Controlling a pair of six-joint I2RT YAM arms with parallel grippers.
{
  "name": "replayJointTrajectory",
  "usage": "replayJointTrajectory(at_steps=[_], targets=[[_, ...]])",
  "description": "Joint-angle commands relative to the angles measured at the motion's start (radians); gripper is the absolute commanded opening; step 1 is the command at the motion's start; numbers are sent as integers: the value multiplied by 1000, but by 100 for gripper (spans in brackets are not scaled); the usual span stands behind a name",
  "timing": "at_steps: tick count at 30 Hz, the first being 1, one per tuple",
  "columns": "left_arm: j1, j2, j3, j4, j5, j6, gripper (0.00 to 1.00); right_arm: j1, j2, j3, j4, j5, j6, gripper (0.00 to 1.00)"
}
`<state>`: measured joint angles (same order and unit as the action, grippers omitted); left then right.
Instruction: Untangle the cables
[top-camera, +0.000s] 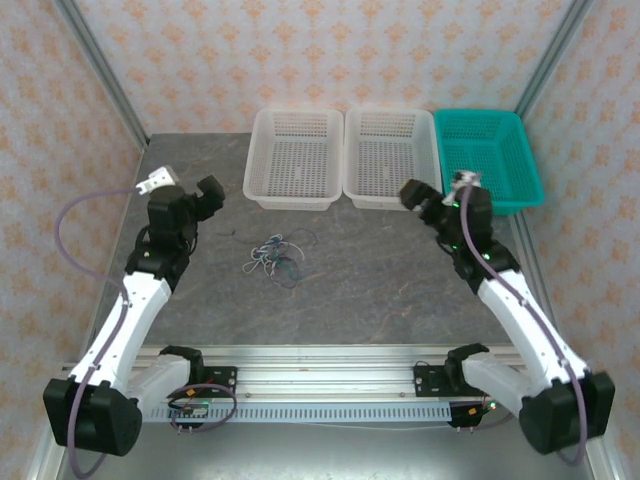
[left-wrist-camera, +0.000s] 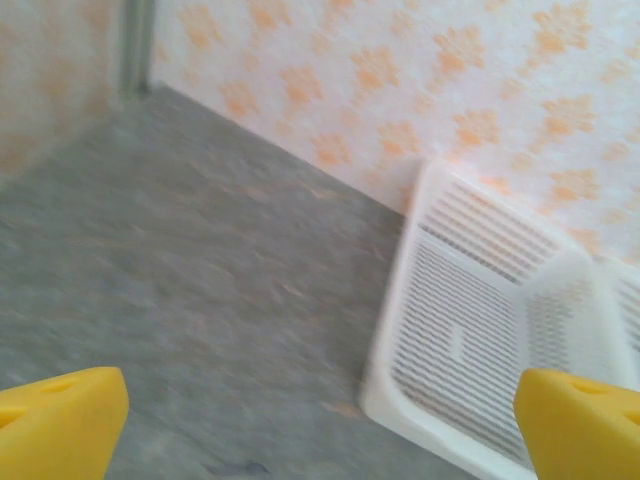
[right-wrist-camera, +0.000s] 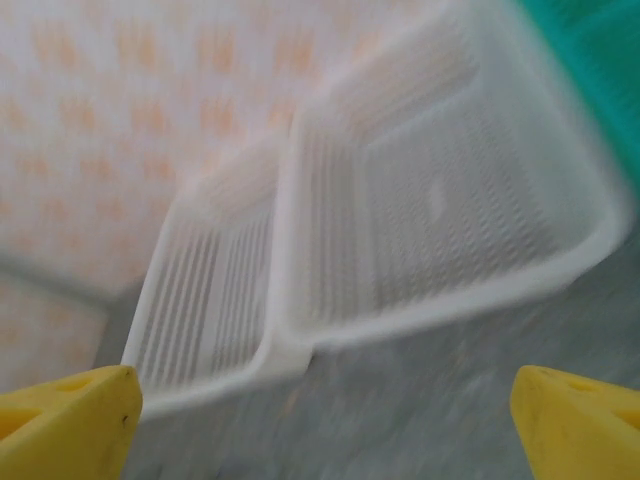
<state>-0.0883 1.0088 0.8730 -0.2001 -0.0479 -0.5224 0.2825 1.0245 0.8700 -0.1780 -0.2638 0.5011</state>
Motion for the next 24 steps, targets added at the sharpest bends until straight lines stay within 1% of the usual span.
replayJointTrajectory(at_steps=[1, 3, 5, 6, 9, 12, 15, 17, 18, 19, 20, 21, 22, 24], targets=[[-43, 91, 66, -349, 200, -190, 98, 162, 148, 102, -225, -150, 102, 95], [-46, 140, 82, -392, 243, -264, 93, 284, 268, 177, -219, -155, 122, 95], [-45, 179, 86, -418, 241, -323, 86, 378, 361, 230, -186, -138, 143, 95], [-42, 201, 84, -424, 236, -350, 84, 418, 408, 251, -159, -124, 151, 96], [-35, 274, 75, -422, 233, -424, 79, 498, 536, 313, -121, -73, 189, 96], [-25, 339, 52, -361, 270, -465, 78, 543, 626, 371, -108, -75, 211, 96], [-20, 389, 15, -252, 272, -505, 78, 574, 661, 401, -109, -60, 199, 96], [-16, 440, 16, -194, 296, -537, 76, 589, 680, 424, -128, -55, 179, 96], [-17, 463, 20, -166, 310, -542, 74, 594, 688, 438, -148, -50, 167, 96], [-16, 486, 25, -156, 317, -551, 69, 599, 698, 457, -178, -37, 152, 96], [-16, 501, 29, -147, 314, -557, 61, 604, 706, 472, -200, -25, 138, 96], [-17, 511, 32, -142, 304, -558, 55, 608, 709, 480, -212, -16, 128, 96], [-17, 515, 31, -142, 289, -558, 51, 611, 712, 487, -218, -8, 121, 96], [-14, 522, 24, -147, 258, -554, 49, 613, 719, 495, -215, 0, 121, 96]])
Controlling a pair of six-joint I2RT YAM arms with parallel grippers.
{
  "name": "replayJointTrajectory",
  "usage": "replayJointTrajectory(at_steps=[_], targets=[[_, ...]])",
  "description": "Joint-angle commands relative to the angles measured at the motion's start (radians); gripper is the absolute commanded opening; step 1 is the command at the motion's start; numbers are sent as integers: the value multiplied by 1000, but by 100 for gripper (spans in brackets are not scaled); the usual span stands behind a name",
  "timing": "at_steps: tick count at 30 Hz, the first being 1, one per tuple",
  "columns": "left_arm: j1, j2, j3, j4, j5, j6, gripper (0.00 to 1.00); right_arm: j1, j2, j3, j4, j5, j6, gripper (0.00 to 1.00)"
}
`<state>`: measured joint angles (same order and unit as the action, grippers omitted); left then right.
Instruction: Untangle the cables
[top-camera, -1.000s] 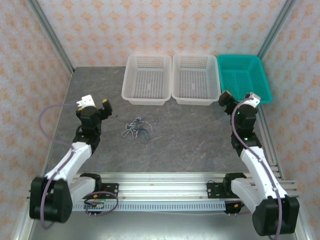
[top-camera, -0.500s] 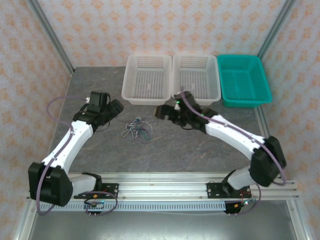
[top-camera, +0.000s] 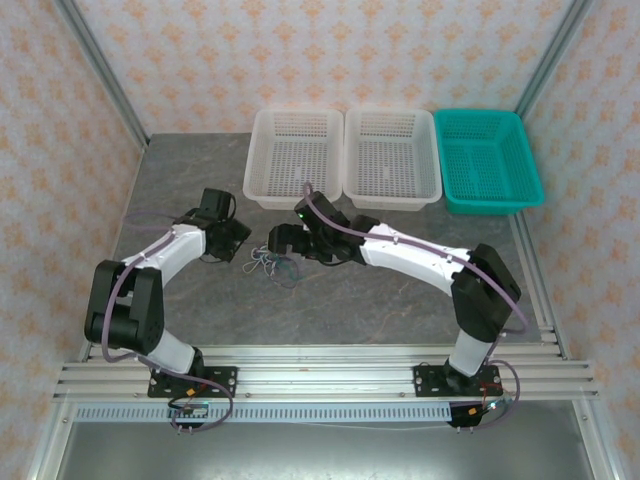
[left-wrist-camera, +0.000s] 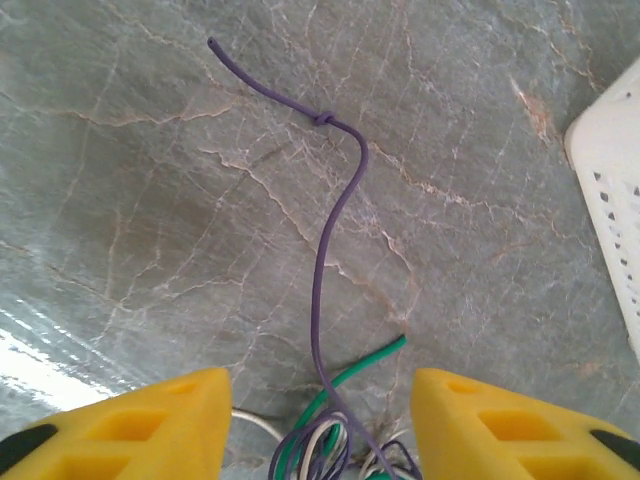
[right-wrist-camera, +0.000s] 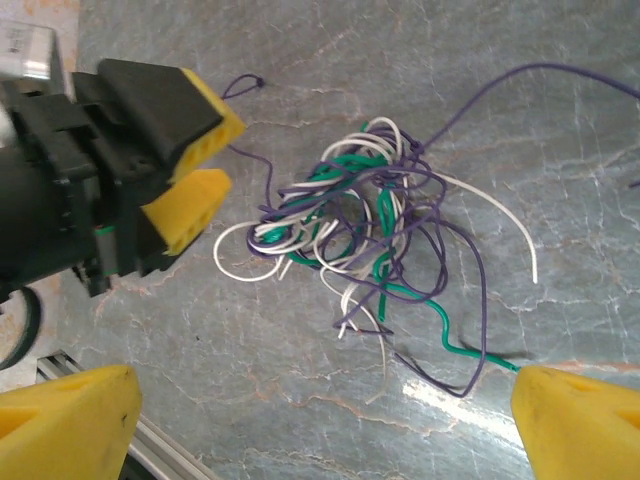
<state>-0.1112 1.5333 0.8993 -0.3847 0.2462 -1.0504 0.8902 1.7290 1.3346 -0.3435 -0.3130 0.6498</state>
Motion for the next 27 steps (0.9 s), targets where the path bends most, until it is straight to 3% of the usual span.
replayJointTrajectory(at_steps=[1, 5, 7, 11, 14, 19, 27], targets=[[12, 6, -6, 35, -42, -24, 49, 6, 19, 36, -45, 49, -29, 96], [22, 53, -23, 66, -5, -16, 46, 6, 51, 68, -30, 72, -31, 96], [23, 67, -29, 92, 9, -10, 35, 6, 75, 85, -25, 105, -45, 96], [23, 64, -20, 90, 13, 29, 0, 6, 134, 127, -35, 190, -63, 96], [24, 26, -10, 57, 9, 77, 0, 6, 178, 169, -49, 196, -9, 94], [23, -66, -4, -1, 9, 165, 0, 6, 213, 153, -15, 228, 82, 69], [14, -136, 4, -75, 20, 257, 0, 6, 166, -67, 147, 259, -124, 61]])
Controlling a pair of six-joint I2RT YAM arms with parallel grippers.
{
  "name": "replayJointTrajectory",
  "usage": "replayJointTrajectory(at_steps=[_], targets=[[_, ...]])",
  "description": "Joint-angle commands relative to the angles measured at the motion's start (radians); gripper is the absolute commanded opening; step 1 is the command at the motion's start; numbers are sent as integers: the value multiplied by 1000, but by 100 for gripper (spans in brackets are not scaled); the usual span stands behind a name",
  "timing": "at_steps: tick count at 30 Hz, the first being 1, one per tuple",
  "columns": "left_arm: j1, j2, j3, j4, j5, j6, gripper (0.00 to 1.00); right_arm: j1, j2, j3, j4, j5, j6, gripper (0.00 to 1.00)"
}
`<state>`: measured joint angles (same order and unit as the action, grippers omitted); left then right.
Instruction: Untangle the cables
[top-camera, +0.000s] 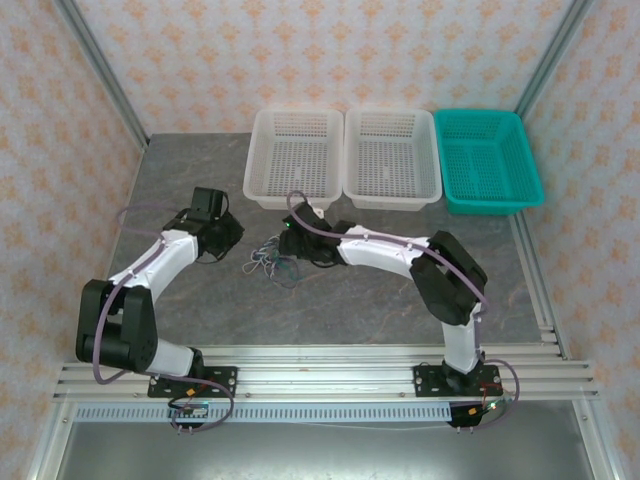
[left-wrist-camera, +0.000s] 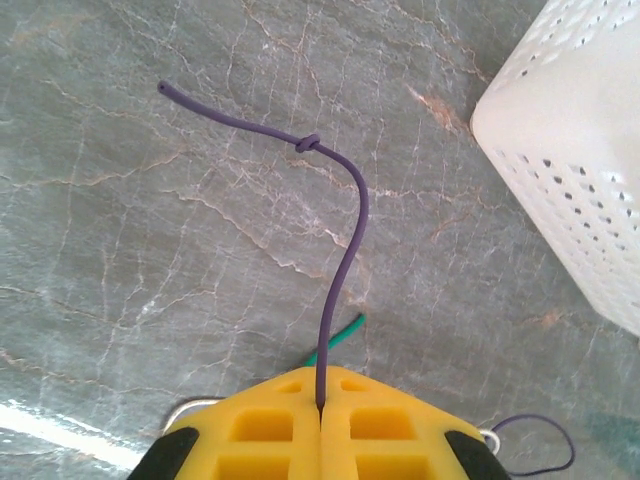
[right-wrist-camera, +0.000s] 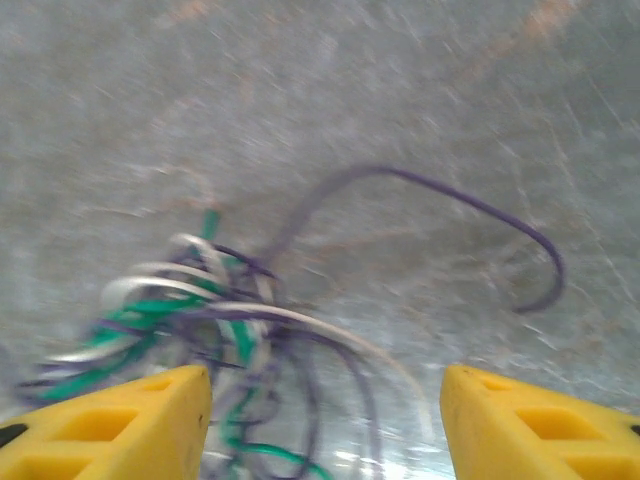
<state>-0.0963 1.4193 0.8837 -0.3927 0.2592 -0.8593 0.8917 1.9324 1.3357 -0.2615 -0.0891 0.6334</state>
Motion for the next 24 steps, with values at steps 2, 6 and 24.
replayJointTrajectory(at_steps=[2, 6, 24], targets=[[-6, -33, 24, -78, 13, 85, 0, 4, -43, -109, 136, -50, -188, 61], [-26, -51, 33, -80, 22, 118, 0, 4, -22, -111, 171, -118, -216, 78], [-56, -76, 55, -124, 10, 177, 0, 4, 65, -106, 482, -33, -329, 60]])
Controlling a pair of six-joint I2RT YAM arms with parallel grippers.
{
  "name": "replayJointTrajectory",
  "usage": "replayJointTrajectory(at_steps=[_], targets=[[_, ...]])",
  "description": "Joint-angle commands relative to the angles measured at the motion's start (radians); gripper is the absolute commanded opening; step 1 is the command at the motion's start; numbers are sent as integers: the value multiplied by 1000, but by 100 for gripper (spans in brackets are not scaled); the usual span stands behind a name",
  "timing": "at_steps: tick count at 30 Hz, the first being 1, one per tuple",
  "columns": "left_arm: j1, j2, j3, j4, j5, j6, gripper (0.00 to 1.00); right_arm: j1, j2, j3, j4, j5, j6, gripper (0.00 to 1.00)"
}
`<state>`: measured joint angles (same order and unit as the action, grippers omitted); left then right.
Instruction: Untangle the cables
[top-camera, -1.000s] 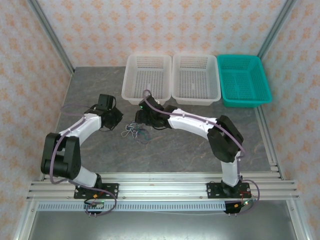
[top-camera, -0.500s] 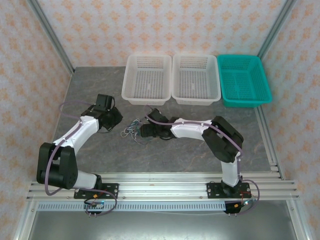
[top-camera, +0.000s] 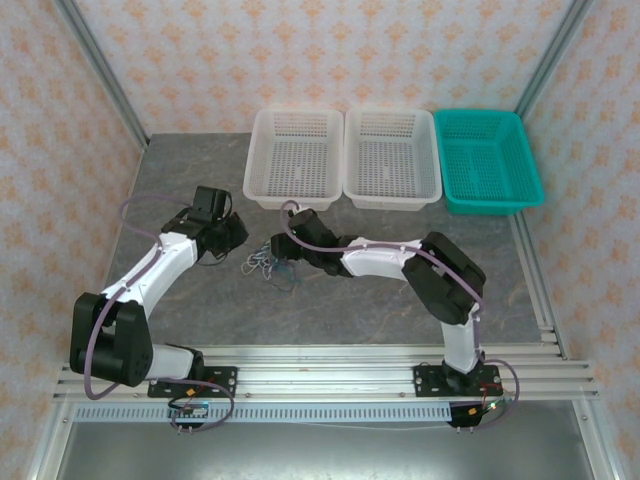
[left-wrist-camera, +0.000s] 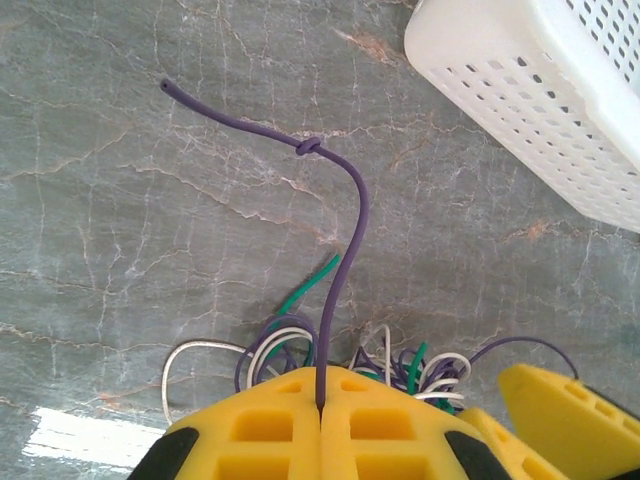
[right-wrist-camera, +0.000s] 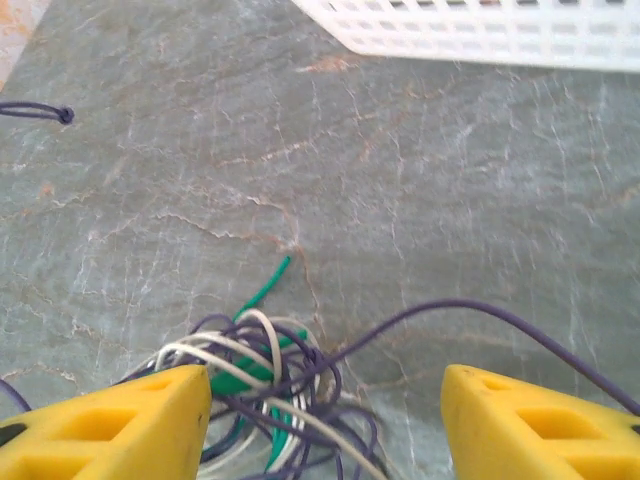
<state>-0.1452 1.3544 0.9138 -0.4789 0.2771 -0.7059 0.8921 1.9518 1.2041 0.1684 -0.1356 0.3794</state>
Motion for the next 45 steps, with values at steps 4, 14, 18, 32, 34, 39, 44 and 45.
replayJointTrajectory(at_steps=[4, 14, 18, 32, 34, 39, 44, 45], targets=[[-7, -16, 31, -70, -36, 26, 0, 3, 46, 1, 53, 21, -73, 49], [-7, -20, 62, -84, -44, 29, 0, 0, -16, -170, 178, -36, -108, 52], [-7, -16, 50, -59, -9, 36, 0, -10, 25, -130, 201, -101, -139, 57], [131, -154, 137, -259, -193, 18, 0, -96, -87, -211, 60, 201, 58, 0], [194, -165, 171, -302, -192, 28, 0, -158, -157, -298, 47, 200, 137, 0], [267, -176, 225, -370, -223, 68, 0, -292, -359, -527, 0, 216, 269, 0], [279, -195, 206, -351, -216, 61, 0, -323, -559, -694, -73, 323, 350, 1], [279, -195, 200, -340, -206, 59, 0, -323, -594, -720, -95, 348, 376, 4]])
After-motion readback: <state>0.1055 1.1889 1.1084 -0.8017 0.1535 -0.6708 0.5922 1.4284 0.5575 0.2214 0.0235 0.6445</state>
